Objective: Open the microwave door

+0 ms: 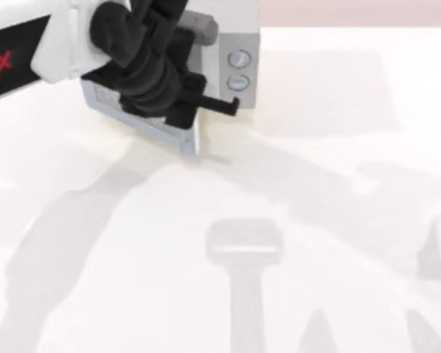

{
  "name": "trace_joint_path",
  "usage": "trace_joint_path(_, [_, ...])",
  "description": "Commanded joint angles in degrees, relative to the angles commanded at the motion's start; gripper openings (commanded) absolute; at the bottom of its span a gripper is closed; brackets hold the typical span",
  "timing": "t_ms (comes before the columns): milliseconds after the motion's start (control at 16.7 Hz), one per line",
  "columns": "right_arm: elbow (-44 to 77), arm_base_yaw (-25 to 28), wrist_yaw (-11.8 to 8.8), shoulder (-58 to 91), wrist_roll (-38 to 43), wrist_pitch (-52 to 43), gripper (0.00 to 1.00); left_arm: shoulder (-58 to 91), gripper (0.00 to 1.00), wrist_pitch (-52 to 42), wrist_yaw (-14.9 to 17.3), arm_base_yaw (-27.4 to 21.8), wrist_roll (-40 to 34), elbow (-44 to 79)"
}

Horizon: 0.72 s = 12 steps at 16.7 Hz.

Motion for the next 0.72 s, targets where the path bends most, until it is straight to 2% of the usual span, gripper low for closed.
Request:
trace_joint_path(360, [0.00, 0.00, 0.00, 0.00, 0.00, 0.00, 1.00, -0.42, 0.00, 0.24, 0.81, -0.02, 0.61, -0.63])
trace_joint_path(720, [0.00, 0.00, 0.00, 0.00, 0.00, 0.00, 1.00, -4.17, 0.00, 1.01, 4.43, 2.33, 7.58, -5.21])
